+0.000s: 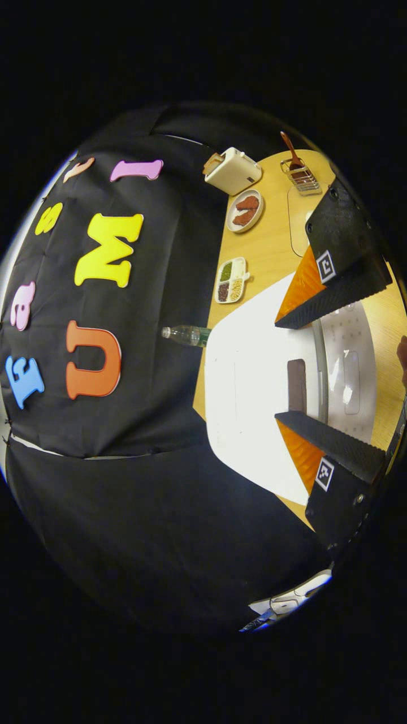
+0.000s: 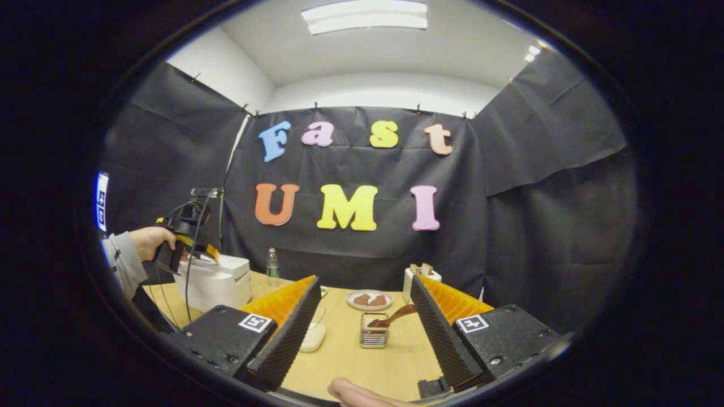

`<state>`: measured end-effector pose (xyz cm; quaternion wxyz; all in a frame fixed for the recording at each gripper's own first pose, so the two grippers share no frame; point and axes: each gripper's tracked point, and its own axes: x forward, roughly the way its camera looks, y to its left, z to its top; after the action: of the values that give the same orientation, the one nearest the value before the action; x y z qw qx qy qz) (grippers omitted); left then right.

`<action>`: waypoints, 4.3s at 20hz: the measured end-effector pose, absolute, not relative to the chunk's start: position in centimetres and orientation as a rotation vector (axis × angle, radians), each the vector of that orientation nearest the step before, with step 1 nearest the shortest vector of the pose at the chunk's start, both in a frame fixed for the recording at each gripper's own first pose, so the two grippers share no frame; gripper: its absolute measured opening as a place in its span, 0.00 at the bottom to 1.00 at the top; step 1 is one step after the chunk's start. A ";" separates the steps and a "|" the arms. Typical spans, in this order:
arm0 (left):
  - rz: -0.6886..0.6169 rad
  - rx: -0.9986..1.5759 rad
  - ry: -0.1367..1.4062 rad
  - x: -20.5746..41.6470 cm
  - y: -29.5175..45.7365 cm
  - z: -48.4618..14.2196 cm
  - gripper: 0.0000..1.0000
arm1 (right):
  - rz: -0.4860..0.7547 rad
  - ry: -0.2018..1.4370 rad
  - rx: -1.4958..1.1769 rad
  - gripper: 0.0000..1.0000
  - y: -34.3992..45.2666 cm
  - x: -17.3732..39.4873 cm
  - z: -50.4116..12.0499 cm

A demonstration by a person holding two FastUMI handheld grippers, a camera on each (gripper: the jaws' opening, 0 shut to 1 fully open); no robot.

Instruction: Close the left gripper, press the button to open the rice cooker; take a wooden spoon from the chopstick holder with the right hand, scoop a spoonful of rice and pour it into the rice cooker, then put the wooden spoon back into the chopstick holder.

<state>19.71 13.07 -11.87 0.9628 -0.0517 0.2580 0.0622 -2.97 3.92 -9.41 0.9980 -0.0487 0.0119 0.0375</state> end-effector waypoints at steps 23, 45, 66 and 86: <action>0.159 -0.114 0.304 26.7 16.5 -1.4 0.94 | 0.146 0.143 -0.101 1.00 7.2 4.4 -15.5; 0.224 -0.037 0.391 36.9 20.1 0.6 0.96 | 0.156 0.219 0.012 1.00 5.4 11.7 -20.1; 0.184 -0.083 0.710 22.0 14.7 -17.4 1.00 | 0.205 0.077 -0.045 1.00 6.3 0.2 -15.4; 0.065 -0.027 0.253 10.5 6.8 -5.0 0.94 | 0.090 0.088 -0.044 1.00 3.3 1.3 -14.5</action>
<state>10.46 6.83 -5.05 0.9914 -0.0134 0.1263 0.0325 1.28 3.25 -14.46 0.9978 -0.0222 0.0441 0.0450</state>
